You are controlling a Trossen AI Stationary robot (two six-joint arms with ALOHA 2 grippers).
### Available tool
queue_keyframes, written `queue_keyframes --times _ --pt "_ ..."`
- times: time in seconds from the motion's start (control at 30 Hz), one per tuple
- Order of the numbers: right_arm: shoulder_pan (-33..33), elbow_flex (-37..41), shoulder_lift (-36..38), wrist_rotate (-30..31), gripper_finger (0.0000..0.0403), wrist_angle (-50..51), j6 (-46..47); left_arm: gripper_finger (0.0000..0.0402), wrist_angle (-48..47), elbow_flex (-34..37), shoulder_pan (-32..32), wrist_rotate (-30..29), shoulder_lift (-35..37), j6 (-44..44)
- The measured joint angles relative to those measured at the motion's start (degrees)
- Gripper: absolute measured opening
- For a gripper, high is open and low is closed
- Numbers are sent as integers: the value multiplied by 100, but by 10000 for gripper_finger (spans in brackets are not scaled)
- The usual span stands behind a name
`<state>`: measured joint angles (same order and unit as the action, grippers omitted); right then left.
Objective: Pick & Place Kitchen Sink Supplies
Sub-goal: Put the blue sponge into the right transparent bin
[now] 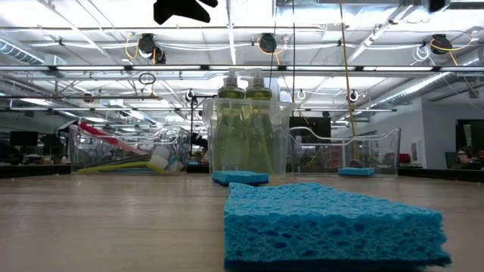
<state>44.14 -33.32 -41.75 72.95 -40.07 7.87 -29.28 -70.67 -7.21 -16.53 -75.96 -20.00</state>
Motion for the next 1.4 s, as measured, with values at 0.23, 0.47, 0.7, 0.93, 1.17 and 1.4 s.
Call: queue_keyframes --times 0.23,0.47,0.7,0.93,1.17,1.4 --pt "-520 0 99 1701 11 -548 -1420 175 -2 0 0 2 0 1" --pt "-1672 0 100 1707 11 -1985 -3481 175 -6 0 -1 2 0 3" --pt "-2484 0 102 1707 11 -2750 -4642 175 -7 0 1 -4 0 42" --pt "-2959 0 100 1707 11 -2743 -4906 175 -7 0 84 -6 0 41" --pt "-3031 0 93 1707 11 -2741 -4833 175 -7 0 189 -7 0 40" --pt "-3020 -560 -296 1640 11 -2676 -5018 175 -5 0 318 -7 0 38"
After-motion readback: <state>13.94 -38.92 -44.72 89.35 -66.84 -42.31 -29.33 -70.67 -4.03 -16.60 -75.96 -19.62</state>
